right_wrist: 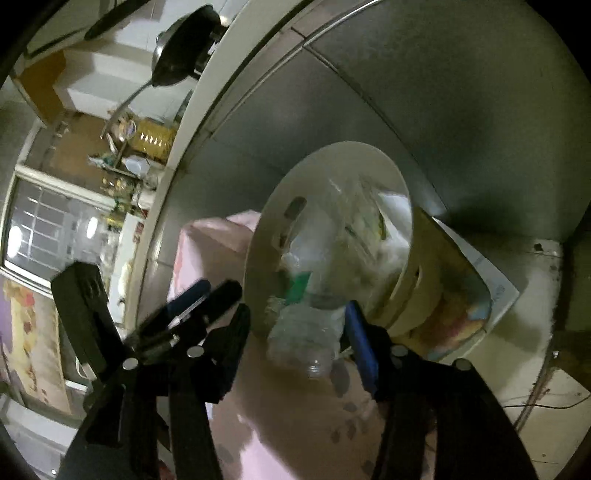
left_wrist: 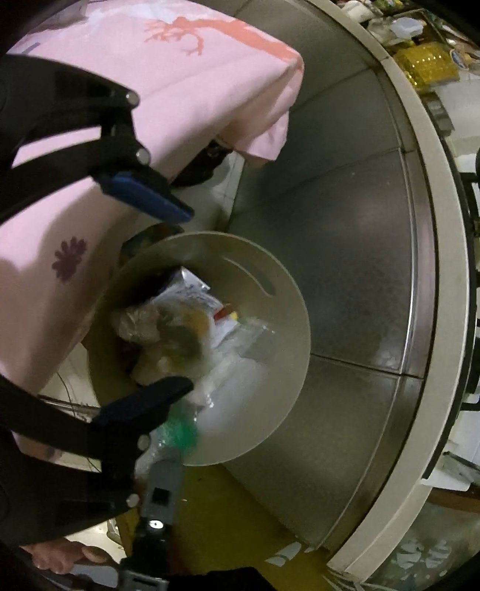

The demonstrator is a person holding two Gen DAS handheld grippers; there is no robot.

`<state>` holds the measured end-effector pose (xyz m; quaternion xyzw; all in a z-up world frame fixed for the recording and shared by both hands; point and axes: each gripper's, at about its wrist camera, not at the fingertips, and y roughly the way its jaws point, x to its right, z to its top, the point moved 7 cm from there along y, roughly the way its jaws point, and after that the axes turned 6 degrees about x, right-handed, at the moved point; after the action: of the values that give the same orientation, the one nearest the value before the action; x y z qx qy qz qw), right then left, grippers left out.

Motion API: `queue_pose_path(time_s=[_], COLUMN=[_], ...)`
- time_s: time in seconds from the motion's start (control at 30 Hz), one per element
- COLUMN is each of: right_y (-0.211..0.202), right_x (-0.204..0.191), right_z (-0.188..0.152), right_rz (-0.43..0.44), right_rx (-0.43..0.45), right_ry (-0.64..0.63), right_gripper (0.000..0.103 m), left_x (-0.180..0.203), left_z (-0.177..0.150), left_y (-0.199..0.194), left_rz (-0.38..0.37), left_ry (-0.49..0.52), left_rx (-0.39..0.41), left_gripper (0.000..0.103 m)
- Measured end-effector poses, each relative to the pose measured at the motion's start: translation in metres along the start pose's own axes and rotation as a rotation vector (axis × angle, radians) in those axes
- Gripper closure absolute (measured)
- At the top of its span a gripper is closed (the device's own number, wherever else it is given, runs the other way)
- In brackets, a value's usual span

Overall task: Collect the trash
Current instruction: 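Move both tools back over the remaining table trash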

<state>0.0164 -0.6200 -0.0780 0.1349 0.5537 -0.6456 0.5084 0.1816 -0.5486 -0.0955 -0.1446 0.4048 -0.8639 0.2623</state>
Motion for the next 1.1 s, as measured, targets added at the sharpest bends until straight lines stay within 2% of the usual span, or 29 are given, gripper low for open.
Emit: queue_pose_path(time_s=[0.1, 0.27, 0.37, 0.47, 0.6, 0.77, 0.9, 1.03, 1.1], right_y=[-0.006, -0.036, -0.044, -0.042, -0.029, 0.001, 0.028, 0.052, 0.058], right_x=[0.0, -0.012, -0.026, -0.047, -0.072, -0.1, -0.123, -0.16, -0.177], right_z=[0.002, 0.002, -0.012, -0.035, -0.07, -0.12, -0.169, -0.225, -0.248], right_rz=[0.022, 0.021, 0.036, 0.052, 0.079, 0.12, 0.144, 0.166, 0.166], right_rx=[0.039, 0.179, 0.213, 0.211, 0.179, 0.084, -0.014, -0.133, -0.16], right_ry=[0.015, -0.053, -0.103, -0.171, -0.227, -0.252, -0.284, -0.381, -0.442], right_gripper=[0.051, 0.051, 0.051, 0.051, 0.051, 0.051, 0.051, 0.051, 0.051], left_x=[-0.003, -0.02, -0.032, -0.048, -0.073, -0.116, -0.162, -0.216, -0.24], left_z=[-0.003, -0.016, -0.032, -0.05, -0.082, -0.132, -0.187, -0.252, -0.284], left_y=[-0.012, -0.045, -0.07, -0.092, -0.12, -0.161, -0.205, -0.251, -0.274], left_rz=[-0.006, 0.001, 0.034, 0.089, 0.175, 0.304, 0.429, 0.569, 0.649], left_ry=[-0.012, -0.066, -0.085, -0.095, -0.127, -0.183, -0.231, -0.335, -0.384], left_rx=[0.022, 0.065, 0.105, 0.128, 0.144, 0.16, 0.179, 0.176, 0.189], left_gripper=[0.022, 0.022, 0.022, 0.022, 0.022, 0.022, 0.022, 0.022, 0.022])
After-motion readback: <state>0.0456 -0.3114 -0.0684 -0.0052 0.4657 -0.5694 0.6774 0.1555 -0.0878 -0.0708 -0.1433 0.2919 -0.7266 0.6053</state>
